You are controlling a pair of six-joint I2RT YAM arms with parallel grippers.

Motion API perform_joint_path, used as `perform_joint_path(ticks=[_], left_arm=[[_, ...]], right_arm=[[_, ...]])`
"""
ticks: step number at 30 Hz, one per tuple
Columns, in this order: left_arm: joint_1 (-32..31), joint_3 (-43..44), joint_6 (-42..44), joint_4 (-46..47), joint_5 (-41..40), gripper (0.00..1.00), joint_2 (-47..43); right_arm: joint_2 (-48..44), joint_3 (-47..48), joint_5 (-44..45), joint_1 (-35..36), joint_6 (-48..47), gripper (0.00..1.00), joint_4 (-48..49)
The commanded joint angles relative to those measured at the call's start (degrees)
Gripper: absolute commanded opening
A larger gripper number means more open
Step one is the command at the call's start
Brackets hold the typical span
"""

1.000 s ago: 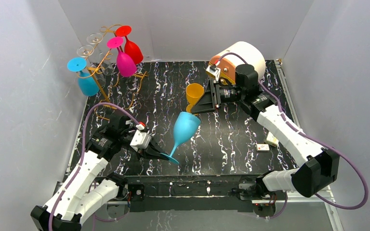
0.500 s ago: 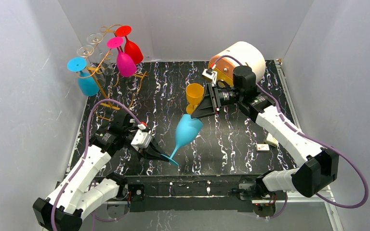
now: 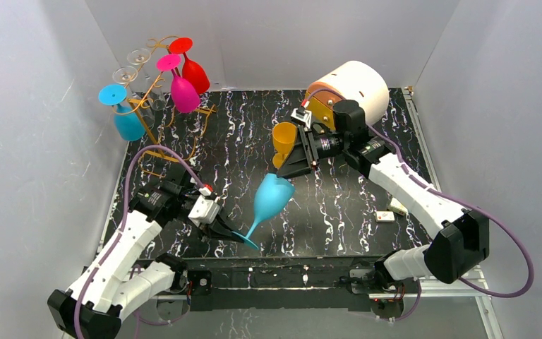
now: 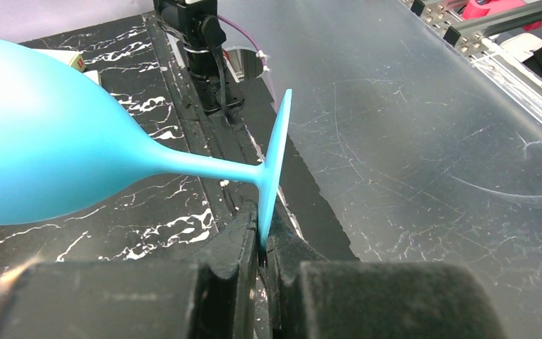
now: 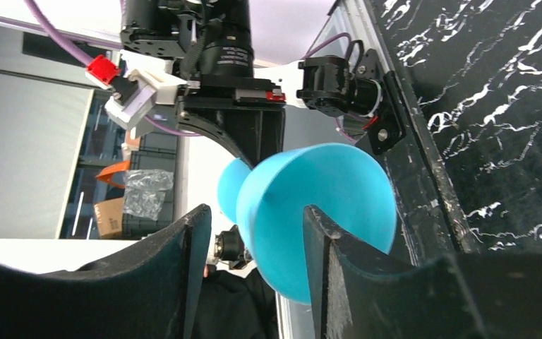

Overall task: Take the wine glass off the wine glass rack
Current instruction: Place the wine glass at the center of the board.

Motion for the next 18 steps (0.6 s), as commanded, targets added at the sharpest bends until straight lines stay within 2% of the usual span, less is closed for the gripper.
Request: perform_joint_path(ticks=[1, 3, 5, 10, 14, 16, 18], left_arm=[[-0.2, 1.3, 7.5, -8.0, 0.8, 0.0, 0.6], [-0.2, 1.2, 8.0, -8.6, 0.2, 0.0, 0.9], [-0.2, 1.3, 8.4, -8.5, 0.2, 0.0, 1.5], [-0.2, 2.2, 13.0, -10.2, 2.9, 0.0, 3.1], [-0.2, 3.9, 18.0, -15.7, 2.1, 0.0, 4.6], [-0.2, 4.2, 20.9, -19.0, 1.6, 0.0, 4.8], [-0.2, 4.0, 22.1, -20.4, 1.6, 0.0, 4.7]], right_arm=[[-0.8, -0.9, -6.8, 0.3, 5.5, 0.54, 10.4], [-1.7, -0.8, -7.8, 0.3, 5.6, 0.49, 10.5], [-2.4, -1.3, -8.3, 0.3, 5.7, 0.49, 10.5], [-2.9, -2.5, -7.6, 0.5, 5.1, 0.63, 11.3], [-1.6, 3.7, 2.5, 0.2, -6.2, 0.69, -5.1], [-0.8, 5.0, 6.1, 0.2, -7.4, 0.71, -8.2], [0.4, 5.2, 5.2, 0.2, -6.7, 0.74, -8.3]])
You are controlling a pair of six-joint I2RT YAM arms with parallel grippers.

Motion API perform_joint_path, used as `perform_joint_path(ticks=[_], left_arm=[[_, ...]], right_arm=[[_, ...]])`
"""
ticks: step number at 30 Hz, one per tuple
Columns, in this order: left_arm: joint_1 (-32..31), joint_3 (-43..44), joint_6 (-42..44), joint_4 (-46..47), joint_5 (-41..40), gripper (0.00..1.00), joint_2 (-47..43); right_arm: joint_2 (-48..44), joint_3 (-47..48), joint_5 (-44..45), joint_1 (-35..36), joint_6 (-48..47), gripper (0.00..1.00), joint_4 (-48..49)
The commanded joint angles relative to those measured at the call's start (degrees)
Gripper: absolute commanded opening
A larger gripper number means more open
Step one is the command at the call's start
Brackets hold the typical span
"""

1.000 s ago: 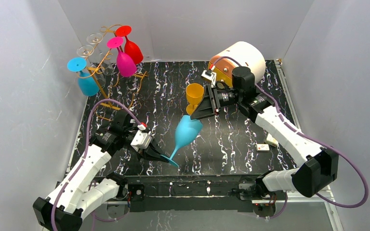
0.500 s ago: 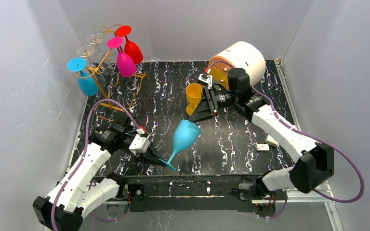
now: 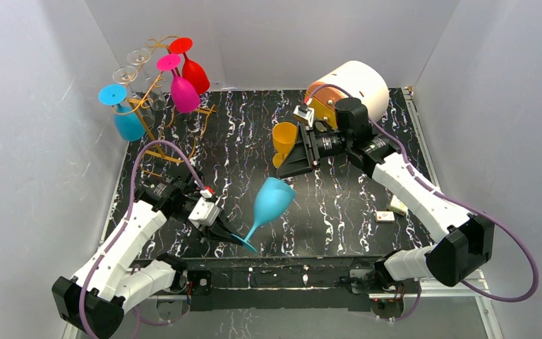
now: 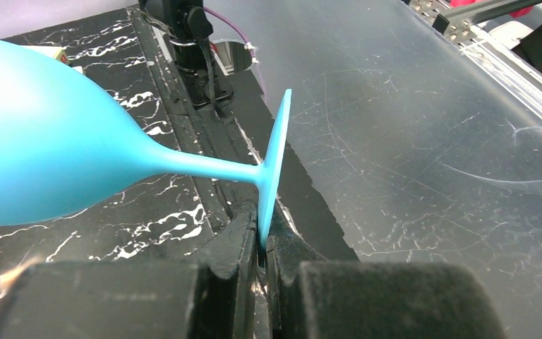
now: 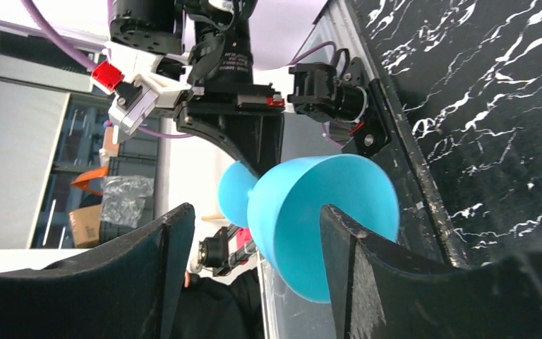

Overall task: Take the wine glass off the wine glass rack
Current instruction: Place the wine glass at the center of the board.

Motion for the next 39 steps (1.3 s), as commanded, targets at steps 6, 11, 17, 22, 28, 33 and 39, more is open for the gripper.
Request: perform_joint_path(ticks=[6, 11, 17, 22, 28, 33, 39], left_arm=[[-0.2, 0.7, 3.8, -3.4, 3.1, 0.0, -0.3], [-0.2, 1.4, 4.3, -2.8, 2.6, 0.0, 1.1], [-0.2, 2.1, 7.8, -7.5, 1.2, 0.0, 2.3], [-0.2, 2.7, 4.5, -7.1, 0.1, 0.0, 0.7], [-0.2, -1.9, -2.4, 2.1, 2.0, 0.0, -2.2], [-0.2, -1.1, 0.6, 0.1, 1.9, 0.0, -0.2], [-0.2, 2.3, 9.0, -8.1, 1.5, 0.0, 3.2]], right_arm=[[4.9, 6.3, -6.2, 3.1, -8.4, 0.76, -9.8], [5.0, 6.6, -7.7, 5.2, -8.3, 0.66, -9.9], [3.6, 5.7, -7.3, 5.2, -5.1, 0.72, -5.7], [2.5, 6.5, -9.2, 3.9, -7.0, 0.71, -7.5], [0.2, 2.5, -10.1, 3.8, -0.2, 0.48, 1.7], [-2.0, -2.8, -10.6, 3.8, 10.9, 0.25, 17.8], [-1.5, -0.7, -9.6, 3.8, 6.1, 0.33, 9.9]])
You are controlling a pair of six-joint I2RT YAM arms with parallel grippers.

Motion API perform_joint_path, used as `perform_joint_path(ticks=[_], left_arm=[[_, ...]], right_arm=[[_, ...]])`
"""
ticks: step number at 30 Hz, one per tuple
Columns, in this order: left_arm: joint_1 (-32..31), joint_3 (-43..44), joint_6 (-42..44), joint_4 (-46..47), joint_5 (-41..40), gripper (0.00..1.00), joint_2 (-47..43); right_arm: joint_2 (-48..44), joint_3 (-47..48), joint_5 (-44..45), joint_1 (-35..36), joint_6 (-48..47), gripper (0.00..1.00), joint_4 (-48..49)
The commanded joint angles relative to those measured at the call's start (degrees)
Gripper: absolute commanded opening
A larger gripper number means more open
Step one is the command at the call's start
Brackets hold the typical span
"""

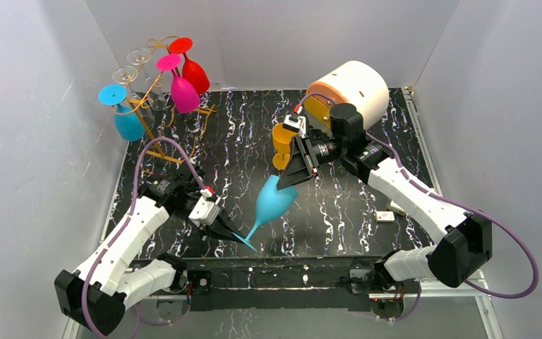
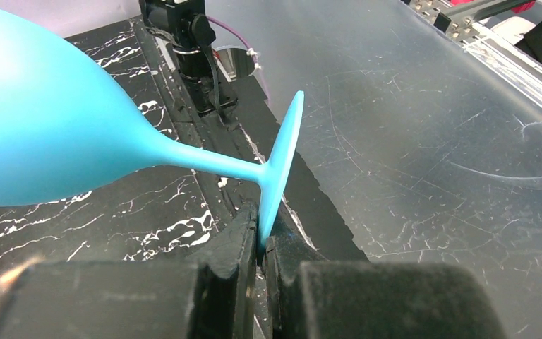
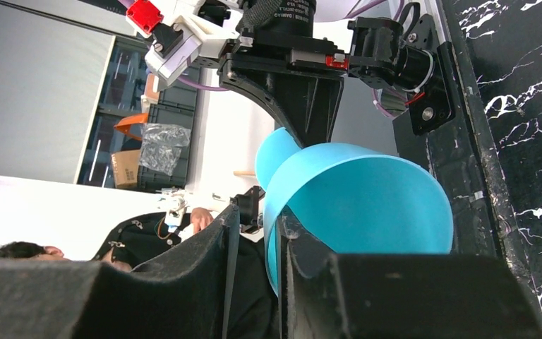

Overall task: Take the wine glass off the wine glass rack
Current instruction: Place the wine glass at the center of the board.

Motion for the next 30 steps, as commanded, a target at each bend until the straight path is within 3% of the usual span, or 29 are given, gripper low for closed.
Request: perform_joint_path(ticks=[1, 3, 6, 11, 16, 18, 19, 20, 22, 24, 25, 30], left_arm=[[-0.1, 2.5, 4.7, -6.6, 0.7, 0.0, 2.2], [-0.1, 2.5, 4.8, -6.3, 1.1, 0.0, 2.3], [-0.1, 2.2, 4.7, -5.6, 1.5, 0.0, 2.5], [-0.1, 2.6, 3.6, -5.8, 0.5, 0.0, 3.3], [-0.1, 3.8, 3.9, -6.4, 0.1, 0.05, 4.6], [-0.1, 4.9, -2.4, -3.8, -0.4, 0.11, 5.2], [-0.1, 6.0, -3.9, -3.9, -1.2, 0.17, 5.9], [-0.1, 6.9, -2.4, -6.4, -1.8, 0.33, 6.4], [-0.1, 7.1, -1.9, -7.8, -3.5, 0.73, 6.3], [-0.1, 6.8, -6.1, -3.5, -5.1, 0.92, 4.9], [-0.1, 6.6, -10.4, -0.3, -5.7, 0.98, 4.2], [-0.1, 4.8, -35.8, 19.2, -15.9, 0.98, -2.3]], right_arm=[[-1.2, 2.2, -1.4, 0.4, -0.7, 0.34, 0.7], [-1.3, 2.2, -0.4, 0.4, -1.4, 0.34, -0.4], [-1.1, 2.5, 0.6, 0.4, -1.6, 0.27, -0.2], [-1.6, 3.0, 1.2, 0.4, -2.4, 0.02, -0.7], [-3.2, 1.9, 4.3, 0.4, -4.2, 0.01, -2.1], [-4.0, 1.3, 7.0, 0.4, -5.1, 0.01, -2.8], [-4.5, 1.1, 8.8, 0.4, -5.7, 0.01, -3.8], [-5.1, 0.6, 10.4, 0.4, -6.2, 0.01, -4.4], [-6.2, -0.1, 12.6, 0.4, -6.6, 0.01, -3.7], [-6.5, 0.8, 14.9, 0.4, -7.9, 0.01, -5.2], [-6.4, 1.2, 16.2, 0.4, -8.4, 0.01, -7.0], [-7.5, 3.8, 24.3, 0.4, -13.2, 0.01, -14.3]])
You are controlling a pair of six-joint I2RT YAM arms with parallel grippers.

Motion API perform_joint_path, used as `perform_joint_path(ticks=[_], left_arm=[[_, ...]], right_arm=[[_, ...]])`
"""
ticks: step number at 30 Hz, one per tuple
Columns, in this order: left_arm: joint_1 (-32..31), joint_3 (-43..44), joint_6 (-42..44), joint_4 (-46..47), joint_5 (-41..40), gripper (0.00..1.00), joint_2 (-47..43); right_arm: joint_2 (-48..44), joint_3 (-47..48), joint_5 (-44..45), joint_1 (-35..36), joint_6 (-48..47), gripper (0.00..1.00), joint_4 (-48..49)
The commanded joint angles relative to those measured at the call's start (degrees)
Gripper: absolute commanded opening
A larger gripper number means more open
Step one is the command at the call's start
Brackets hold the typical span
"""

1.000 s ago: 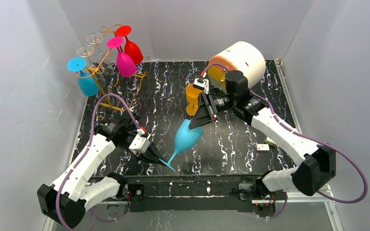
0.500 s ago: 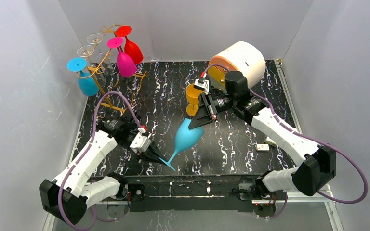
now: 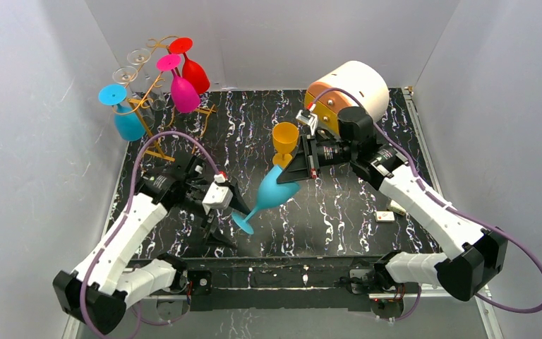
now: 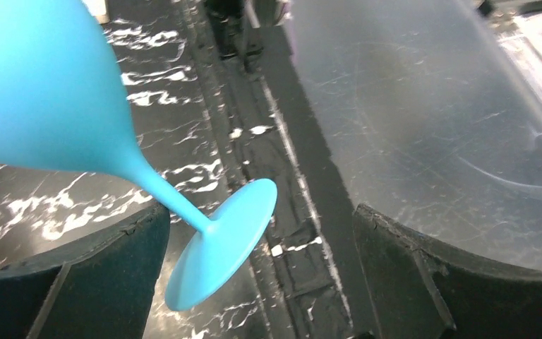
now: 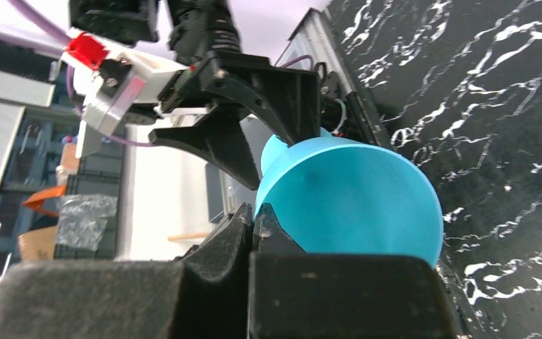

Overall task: Take the wine glass off the wine glass rack
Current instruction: Place the wine glass at the center of the board.

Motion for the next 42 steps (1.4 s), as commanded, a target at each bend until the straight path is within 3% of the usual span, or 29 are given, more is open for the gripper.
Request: perform_joint_path(ticks=[1, 4, 12, 19, 23, 25, 32, 37, 42], left_arm=[[-0.1, -1.8, -27.0, 20.9, -10.1, 0.98, -7.1], [-0.1, -5.2, -37.6, 31.2, -16.8, 0.98, -12.6], [-0.2, -7.6, -46.2, 38.5, -31.9, 0.98, -19.9], [-0.1, -9.6, -53.6, 43.6, -47.8, 0.98, -24.3], [-0.1, -12.6, -67.9, 49.7, -65.5, 0.98, -28.3], [-0.1, -12.5, -72.5, 48.8, -69.8, 0.98, -29.4], [-0.1, -11.1, -86.2, 44.9, -77.9, 0.98, -25.1], [-0.1, -3.3, -84.3, 40.3, -74.8, 0.98, -17.3], [-0.1, -1.7, -85.0, 38.9, -73.5, 0.98, -16.1]], right_arm=[[-2.3, 2.9, 9.4, 0.2, -5.3, 0.01, -5.1], [-2.9, 3.4, 13.5, 0.2, -7.9, 0.01, -8.4], [-4.9, 6.8, 40.3, 0.2, -18.2, 0.01, -21.5], [-4.0, 4.4, 61.4, 0.2, -19.7, 0.01, -23.8], [-1.6, 3.7, 66.6, 0.2, -20.8, 0.01, -21.4], [0.6, 3.8, 68.2, 0.2, -20.8, 0.01, -19.7], [7.2, 5.9, 71.7, 0.2, -20.1, 0.01, -12.8], [13.1, 12.3, 73.2, 0.0, -21.6, 0.01, -13.1], [18.6, 15.8, 74.0, -0.2, -22.7, 0.01, -16.2]])
